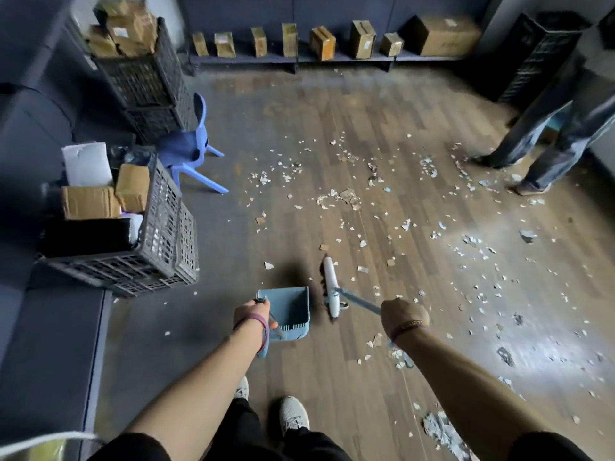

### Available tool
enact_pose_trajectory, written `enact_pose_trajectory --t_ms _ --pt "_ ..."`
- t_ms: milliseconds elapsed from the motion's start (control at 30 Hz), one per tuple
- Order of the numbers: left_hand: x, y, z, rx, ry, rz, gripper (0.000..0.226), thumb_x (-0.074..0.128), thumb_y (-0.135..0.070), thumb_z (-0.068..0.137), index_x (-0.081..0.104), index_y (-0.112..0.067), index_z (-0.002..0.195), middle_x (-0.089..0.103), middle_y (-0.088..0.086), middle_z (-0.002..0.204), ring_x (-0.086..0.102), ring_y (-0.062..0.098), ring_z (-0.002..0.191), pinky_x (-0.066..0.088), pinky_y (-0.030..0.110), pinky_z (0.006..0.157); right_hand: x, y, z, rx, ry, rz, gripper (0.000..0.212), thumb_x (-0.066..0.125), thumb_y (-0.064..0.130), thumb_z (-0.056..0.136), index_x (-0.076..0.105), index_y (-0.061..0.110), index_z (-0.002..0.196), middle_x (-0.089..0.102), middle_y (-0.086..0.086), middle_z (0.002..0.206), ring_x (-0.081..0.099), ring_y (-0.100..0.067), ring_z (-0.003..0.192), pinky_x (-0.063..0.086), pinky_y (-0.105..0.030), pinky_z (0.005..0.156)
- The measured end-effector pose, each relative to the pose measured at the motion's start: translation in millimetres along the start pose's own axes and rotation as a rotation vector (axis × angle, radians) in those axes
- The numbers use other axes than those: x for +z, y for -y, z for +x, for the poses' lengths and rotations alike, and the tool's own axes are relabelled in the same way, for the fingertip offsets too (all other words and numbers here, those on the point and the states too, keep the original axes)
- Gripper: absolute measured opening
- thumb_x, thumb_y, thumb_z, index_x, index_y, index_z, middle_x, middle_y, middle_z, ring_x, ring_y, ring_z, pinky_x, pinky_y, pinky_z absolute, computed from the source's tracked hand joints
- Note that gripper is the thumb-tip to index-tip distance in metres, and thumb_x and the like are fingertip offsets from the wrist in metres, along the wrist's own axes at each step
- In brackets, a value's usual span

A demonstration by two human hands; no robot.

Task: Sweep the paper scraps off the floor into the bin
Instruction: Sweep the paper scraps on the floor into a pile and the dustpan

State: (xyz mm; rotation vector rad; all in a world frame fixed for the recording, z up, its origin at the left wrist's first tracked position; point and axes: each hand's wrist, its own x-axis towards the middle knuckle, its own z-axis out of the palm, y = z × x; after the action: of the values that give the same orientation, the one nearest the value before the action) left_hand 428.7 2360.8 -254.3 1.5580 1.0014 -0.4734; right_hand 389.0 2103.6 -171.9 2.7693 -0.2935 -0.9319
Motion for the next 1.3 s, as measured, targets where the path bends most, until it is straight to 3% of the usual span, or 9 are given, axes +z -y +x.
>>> enact_pose_trajectory --t_ms 100,200,500,667,933,1033,1100,1200,1300 --pt "-38 2 16 -0.038 -0.077 -0.038 0.013 0.055 -0.015 0.092 0.059 -0.003 0.090 0.057 0.001 0.038 0.049 0.014 0.021 0.047 0.020 0.038 -19 53 5 -0.131 -0.017 -0.046 0.036 0.038 0.016 0.097 0.057 0.018 0.127 0.061 -0.004 0.127 0.059 -0.024 0.117 0.048 -0.034 0.092" --pt "-88 9 40 -0.114 -0.111 -0.115 0.025 0.053 -0.014 0.095 0.056 0.004 0.111 0.067 0.019 0.085 0.050 0.020 0.024 0.039 0.018 0.027 -37 114 8 -0.264 -0.033 -0.108 0.036 0.039 0.016 0.097 0.056 0.017 0.128 0.060 -0.005 0.127 0.057 -0.025 0.118 0.048 -0.035 0.093" --pt "-241 18 78 -0.264 -0.240 -0.420 0.042 0.035 -0.015 0.103 0.037 0.005 0.139 0.044 0.023 0.142 0.049 0.038 0.125 0.047 0.036 0.090 -89 308 5 -0.604 -0.053 -0.275 0.034 0.048 0.016 0.092 0.058 0.016 0.124 0.063 -0.006 0.123 0.060 -0.027 0.114 0.049 -0.036 0.090" --pt "-310 30 101 -0.311 -0.372 -0.621 0.039 0.040 -0.015 0.100 0.040 -0.004 0.138 0.045 0.014 0.140 0.050 0.039 0.123 0.048 0.044 0.094 -93 395 4 -0.719 -0.053 -0.304 0.034 0.046 0.016 0.092 0.059 0.014 0.123 0.063 -0.008 0.122 0.060 -0.028 0.115 0.048 -0.036 0.091" --pt "-370 55 130 -0.317 -0.379 -0.395 0.035 0.039 -0.012 0.099 0.049 0.010 0.124 0.059 0.028 0.120 0.059 0.026 0.079 0.053 0.025 0.061 -91 474 26 -0.726 0.010 -0.246 0.034 0.043 0.015 0.094 0.059 0.013 0.124 0.063 -0.007 0.123 0.061 -0.028 0.114 0.049 -0.036 0.091" --pt "-375 50 136 -0.358 -0.408 -0.445 0.032 0.036 -0.012 0.099 0.049 0.009 0.120 0.065 0.023 0.080 0.061 0.017 0.041 0.048 0.021 0.037 -89 488 40 -0.692 0.055 -0.199 0.034 0.046 0.017 0.093 0.059 0.014 0.124 0.064 -0.007 0.121 0.062 -0.027 0.112 0.049 -0.035 0.089" --pt "-374 46 142 -0.351 -0.409 -0.457 0.029 0.035 -0.011 0.099 0.049 0.007 0.117 0.059 0.022 0.084 0.055 0.011 0.028 0.044 0.019 0.033 -88 486 50 -0.647 0.075 -0.161 0.033 0.047 0.018 0.093 0.059 0.014 0.124 0.064 -0.007 0.121 0.061 -0.027 0.112 0.049 -0.035 0.089" --pt "-363 33 146 -0.328 -0.394 -0.466 0.020 0.037 -0.014 0.101 0.051 0.001 0.100 0.053 0.017 0.094 0.056 0.009 0.029 0.048 0.020 0.036 -82 470 68 -0.554 0.099 -0.126 0.034 0.043 0.017 0.094 0.057 0.015 0.125 0.062 -0.008 0.123 0.059 -0.028 0.114 0.049 -0.036 0.090" --pt "-344 17 147 -0.315 -0.364 -0.441 0.019 0.041 -0.014 0.101 0.050 -0.003 0.113 0.047 0.017 0.106 0.062 0.024 0.053 0.045 0.016 0.032 -76 440 81 -0.477 0.132 -0.120 0.034 0.043 0.017 0.093 0.056 0.016 0.124 0.062 -0.008 0.124 0.059 -0.028 0.115 0.050 -0.037 0.090"
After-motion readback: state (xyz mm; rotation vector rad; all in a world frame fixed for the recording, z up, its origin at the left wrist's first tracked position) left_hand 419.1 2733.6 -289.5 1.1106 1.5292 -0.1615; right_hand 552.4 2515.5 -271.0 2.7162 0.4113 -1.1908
